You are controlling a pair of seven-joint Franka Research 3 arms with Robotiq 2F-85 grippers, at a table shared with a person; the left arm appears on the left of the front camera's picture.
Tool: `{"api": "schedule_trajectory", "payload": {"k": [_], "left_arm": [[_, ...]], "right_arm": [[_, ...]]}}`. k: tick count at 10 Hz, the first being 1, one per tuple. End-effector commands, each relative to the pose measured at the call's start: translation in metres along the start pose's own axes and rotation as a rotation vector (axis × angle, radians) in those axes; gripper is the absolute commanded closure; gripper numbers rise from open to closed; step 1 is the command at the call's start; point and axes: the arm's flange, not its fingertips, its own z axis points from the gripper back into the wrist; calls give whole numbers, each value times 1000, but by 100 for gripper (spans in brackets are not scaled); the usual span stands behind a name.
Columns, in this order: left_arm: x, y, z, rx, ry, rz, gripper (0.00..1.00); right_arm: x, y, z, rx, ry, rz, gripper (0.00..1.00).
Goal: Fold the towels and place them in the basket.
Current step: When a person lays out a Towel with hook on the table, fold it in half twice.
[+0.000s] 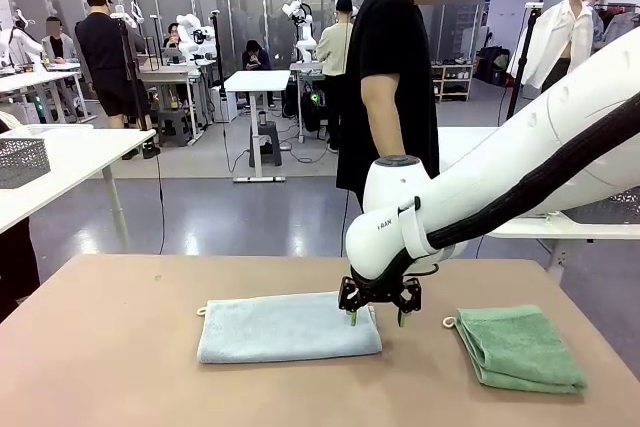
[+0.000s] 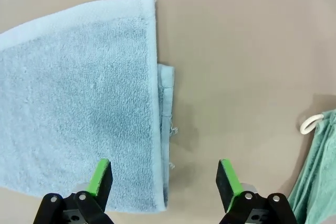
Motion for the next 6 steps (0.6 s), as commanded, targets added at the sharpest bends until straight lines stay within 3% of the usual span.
{"api": "schedule_trajectory", "payload": {"k": [1,4,6], "left_arm": [[-9,-11,9,27,-17,35,0],[-23,-17,23,50,-59,-43,0],[-10,-5,12,27,-40,11,0]], "right_arm": [[3,7,-7,2,-23,-25,0],[7,7,-19,1,-15,-23,0],[6,8,-22,3,-2,-16,0]]}}
